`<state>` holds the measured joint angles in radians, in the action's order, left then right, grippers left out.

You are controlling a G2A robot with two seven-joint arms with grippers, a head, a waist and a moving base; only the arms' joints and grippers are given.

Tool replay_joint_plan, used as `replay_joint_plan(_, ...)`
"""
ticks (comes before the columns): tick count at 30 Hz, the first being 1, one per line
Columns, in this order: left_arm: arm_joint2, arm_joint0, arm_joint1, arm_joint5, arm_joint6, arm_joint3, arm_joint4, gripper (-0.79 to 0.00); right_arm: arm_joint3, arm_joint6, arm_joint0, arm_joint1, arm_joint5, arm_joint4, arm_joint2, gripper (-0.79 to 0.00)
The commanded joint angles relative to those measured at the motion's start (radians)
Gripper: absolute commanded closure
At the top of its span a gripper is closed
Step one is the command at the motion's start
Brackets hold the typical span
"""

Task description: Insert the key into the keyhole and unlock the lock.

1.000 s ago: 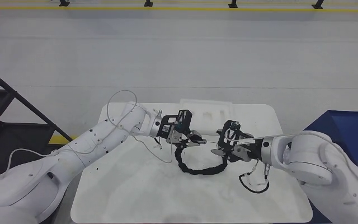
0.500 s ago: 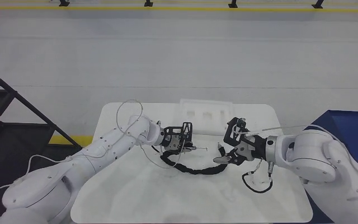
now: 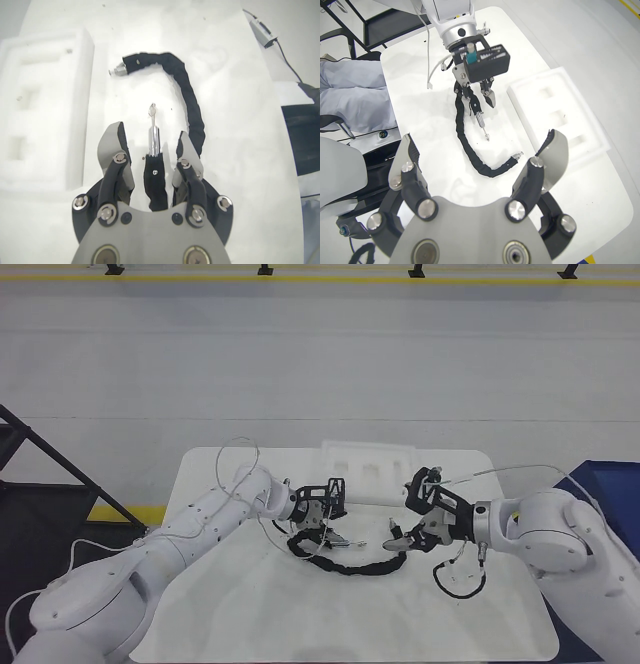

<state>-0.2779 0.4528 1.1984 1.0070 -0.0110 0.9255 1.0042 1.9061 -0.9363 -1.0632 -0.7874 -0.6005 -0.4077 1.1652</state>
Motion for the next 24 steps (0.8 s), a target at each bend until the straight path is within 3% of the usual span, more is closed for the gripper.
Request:
replay_joint_plan(1,-0.018,-0.006,-0.003,0.005,-0.076,0.011,-0.012,-0.785,-0.043,0.05,0.022,-0.005,-0.054,0.008,-0.004,-0.785)
replay_joint_plan(10,-0.043,-0.148,-0.057,0.005,-0.273,0.022,0.026,-0.785,-0.255,0.193,0.201,-0.042,-0.234,-0.08,-0.091,-0.785)
replay_joint_plan(16,-0.04,-0.249,-0.08,0.005,-0.275,0.007,-0.005,-0.785,-0.41,0.24,0.362,-0.073,-0.309,-0.034,-0.146,-0.785)
replay_joint_plan(24,0.034,-0.34,-0.096,0.005,-0.249,-0.01,-0.162,-0.785,-0.538,0.207,0.524,-0.1,-0.364,0.051,-0.205,-0.785)
